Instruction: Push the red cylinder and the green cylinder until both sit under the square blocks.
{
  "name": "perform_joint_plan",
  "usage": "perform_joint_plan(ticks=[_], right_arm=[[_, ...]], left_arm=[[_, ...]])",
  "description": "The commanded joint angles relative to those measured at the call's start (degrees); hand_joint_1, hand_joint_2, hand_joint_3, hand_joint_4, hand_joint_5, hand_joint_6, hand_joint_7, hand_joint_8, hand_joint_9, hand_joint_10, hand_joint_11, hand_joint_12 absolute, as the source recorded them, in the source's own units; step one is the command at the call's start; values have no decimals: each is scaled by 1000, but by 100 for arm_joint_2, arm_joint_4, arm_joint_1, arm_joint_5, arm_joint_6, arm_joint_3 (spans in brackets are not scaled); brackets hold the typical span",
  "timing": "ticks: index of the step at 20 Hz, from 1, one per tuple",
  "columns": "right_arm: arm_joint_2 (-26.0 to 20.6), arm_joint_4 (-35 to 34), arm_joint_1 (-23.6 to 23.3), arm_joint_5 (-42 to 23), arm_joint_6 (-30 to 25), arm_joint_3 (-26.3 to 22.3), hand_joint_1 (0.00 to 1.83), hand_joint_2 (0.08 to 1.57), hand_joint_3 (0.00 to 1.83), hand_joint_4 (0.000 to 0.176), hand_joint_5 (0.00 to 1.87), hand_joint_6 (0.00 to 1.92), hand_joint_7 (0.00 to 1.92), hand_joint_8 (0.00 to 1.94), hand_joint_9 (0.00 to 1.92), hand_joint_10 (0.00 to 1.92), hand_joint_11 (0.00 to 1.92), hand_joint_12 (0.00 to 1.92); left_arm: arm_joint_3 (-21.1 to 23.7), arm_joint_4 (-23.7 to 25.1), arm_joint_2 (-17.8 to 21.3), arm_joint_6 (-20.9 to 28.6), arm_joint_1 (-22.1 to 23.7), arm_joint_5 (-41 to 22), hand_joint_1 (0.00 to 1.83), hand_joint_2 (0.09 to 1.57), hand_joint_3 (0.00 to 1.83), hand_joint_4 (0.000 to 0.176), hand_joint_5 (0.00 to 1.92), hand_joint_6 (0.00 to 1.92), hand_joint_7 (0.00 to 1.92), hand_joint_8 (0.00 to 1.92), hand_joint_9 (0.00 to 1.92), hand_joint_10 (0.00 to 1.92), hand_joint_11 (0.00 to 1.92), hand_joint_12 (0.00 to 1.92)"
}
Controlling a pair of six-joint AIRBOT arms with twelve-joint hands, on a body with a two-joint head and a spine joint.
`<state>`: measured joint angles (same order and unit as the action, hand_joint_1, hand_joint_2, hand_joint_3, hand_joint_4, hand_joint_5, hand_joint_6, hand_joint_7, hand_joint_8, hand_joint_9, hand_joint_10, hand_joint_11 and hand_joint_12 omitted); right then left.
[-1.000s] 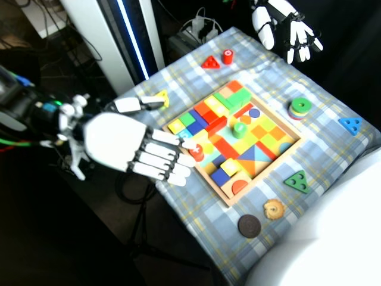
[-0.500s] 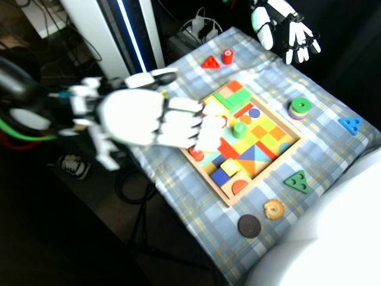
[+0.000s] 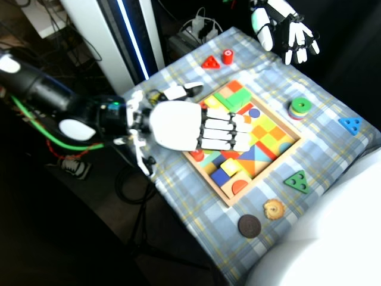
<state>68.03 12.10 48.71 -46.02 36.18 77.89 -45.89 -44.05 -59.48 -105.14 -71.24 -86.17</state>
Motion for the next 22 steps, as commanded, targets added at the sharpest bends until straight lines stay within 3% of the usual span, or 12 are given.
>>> perform_joint_plan(ticks=[1, 2, 4, 6, 8, 9, 10, 13, 14, 16, 20, 22], right_arm=[[75, -138, -32, -460, -68, 25, 0, 965, 25, 45, 340, 7, 0, 0, 0, 0, 0, 0], [103, -129, -33, -433, -68, 48, 0, 965, 22, 34, 337, 5, 0, 0, 0, 0, 0, 0], [151, -109, -33, -350, -68, 97, 0, 965, 18, 59, 308, 0, 0, 0, 0, 0, 0, 0], [184, -105, -33, -282, -69, 121, 0, 952, 9, 86, 288, 0, 0, 0, 0, 0, 0, 0], [230, -101, -32, -240, -69, 142, 0, 945, 5, 82, 299, 5, 8, 3, 0, 0, 0, 0], [258, -79, -32, -213, -69, 151, 0, 946, 5, 99, 298, 5, 10, 4, 0, 0, 0, 0], [284, -50, -32, -168, -69, 161, 0, 932, 0, 122, 297, 3, 8, 2, 0, 0, 0, 0], [336, 58, -32, -12, -69, 207, 0, 944, 3, 133, 295, 2, 9, 2, 0, 0, 0, 0], [337, 103, -32, 42, -69, 211, 0, 945, 4, 137, 296, 2, 11, 3, 0, 0, 0, 0], [334, 162, -32, 97, -69, 210, 0, 933, 0, 130, 296, 1, 9, 1, 0, 0, 0, 0], [325, 200, -32, 178, -69, 233, 0, 982, 16, 111, 299, 1, 0, 0, 0, 0, 0, 0], [325, 198, -32, 198, -67, 285, 0, 951, 0, 90, 313, 6, 0, 0, 0, 0, 0, 0]], left_arm=[[-32, 270, 1, 33, 34, -651, 477, 1321, 0, 25, 806, 4, 535, 3, 448, 5, 0, 217], [-35, 270, 1, 33, 34, -650, 462, 1321, 0, 23, 807, 3, 535, 2, 453, 6, 0, 229], [-36, 276, 2, 33, 34, -645, 463, 1321, 1, 28, 803, 1, 531, 1, 456, 5, 0, 242], [-38, 276, 2, 33, 34, -644, 448, 1326, 2, 17, 813, 2, 533, 0, 455, 3, 0, 252], [-38, 278, 2, 33, 34, -644, 414, 1332, 2, 29, 803, 0, 515, 1, 437, 1, 0, 189], [-41, 278, 0, 33, 34, -640, 419, 1330, 1, 33, 802, 0, 523, 4, 450, 6, 0, 185], [-41, 282, -1, 33, 35, -638, 469, 1325, 0, 22, 805, 1, 538, 5, 462, 8, 0, 211], [-45, 289, -1, 33, 35, -635, 464, 1322, 0, 25, 802, 0, 528, 1, 454, 2, 0, 241], [-46, 291, -1, 33, 35, -633, 443, 1327, 1, 36, 785, 0, 511, 0, 428, 0, 0, 198], [-47, 290, -1, 33, 35, -629, 456, 1323, 0, 54, 776, 0, 516, 2, 428, 2, 0, 168], [-45, 290, -1, 33, 34, -615, 440, 1324, 0, 54, 783, 3, 522, 2, 443, 6, 0, 222], [-39, 289, -2, 33, 34, -616, 421, 1320, 0, 50, 785, 2, 532, 3, 454, 7, 0, 211]])
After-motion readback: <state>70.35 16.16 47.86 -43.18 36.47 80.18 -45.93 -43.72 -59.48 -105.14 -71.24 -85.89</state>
